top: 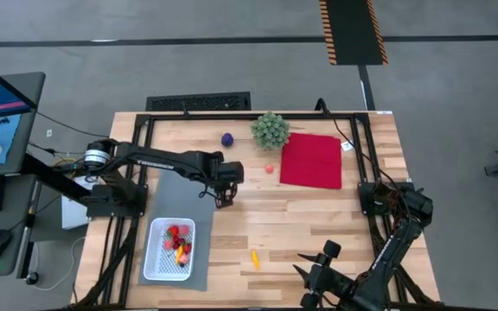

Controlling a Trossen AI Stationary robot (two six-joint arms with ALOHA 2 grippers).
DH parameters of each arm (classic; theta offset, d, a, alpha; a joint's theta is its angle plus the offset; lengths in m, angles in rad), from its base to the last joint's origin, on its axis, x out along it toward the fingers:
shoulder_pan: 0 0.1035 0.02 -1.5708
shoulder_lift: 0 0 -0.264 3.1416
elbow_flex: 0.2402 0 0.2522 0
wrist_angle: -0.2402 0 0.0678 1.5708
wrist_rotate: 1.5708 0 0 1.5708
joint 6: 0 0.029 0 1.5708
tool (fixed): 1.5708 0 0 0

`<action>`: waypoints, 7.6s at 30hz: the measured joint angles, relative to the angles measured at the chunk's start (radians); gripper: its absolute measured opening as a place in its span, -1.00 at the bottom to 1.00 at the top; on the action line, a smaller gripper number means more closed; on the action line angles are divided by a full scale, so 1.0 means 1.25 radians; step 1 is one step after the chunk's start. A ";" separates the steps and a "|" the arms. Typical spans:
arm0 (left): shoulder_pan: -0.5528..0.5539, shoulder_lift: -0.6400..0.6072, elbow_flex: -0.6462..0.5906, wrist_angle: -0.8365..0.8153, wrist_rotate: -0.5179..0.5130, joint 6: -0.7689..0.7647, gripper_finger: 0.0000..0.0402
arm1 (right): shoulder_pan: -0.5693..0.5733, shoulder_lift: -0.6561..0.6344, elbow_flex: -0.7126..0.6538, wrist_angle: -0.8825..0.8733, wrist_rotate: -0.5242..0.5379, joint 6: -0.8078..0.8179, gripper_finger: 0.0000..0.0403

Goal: Pick and placing Produce into tupperware
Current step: Put the red cherry into the white basket

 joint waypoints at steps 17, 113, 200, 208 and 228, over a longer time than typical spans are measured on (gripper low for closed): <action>0.065 0.158 -0.001 0.006 0.003 0.107 0.06 | 0.000 0.000 -0.015 0.029 -0.021 -0.005 -0.13; 0.110 0.230 0.024 0.084 0.064 -0.284 -0.85 | 0.010 0.000 -0.034 0.074 -0.037 -0.027 -0.13; 0.123 0.121 -0.002 -0.139 0.039 -0.053 -0.79 | 0.021 0.000 -0.034 0.143 -0.060 -0.082 -0.13; -0.046 -0.041 -0.002 -0.246 0.068 -0.199 -0.81 | 0.021 0.000 -0.034 0.143 -0.060 -0.082 -0.13; -0.627 -0.084 -0.112 -0.292 0.115 -0.852 -0.73 | -0.025 0.000 -0.034 0.159 -0.063 -0.123 -0.13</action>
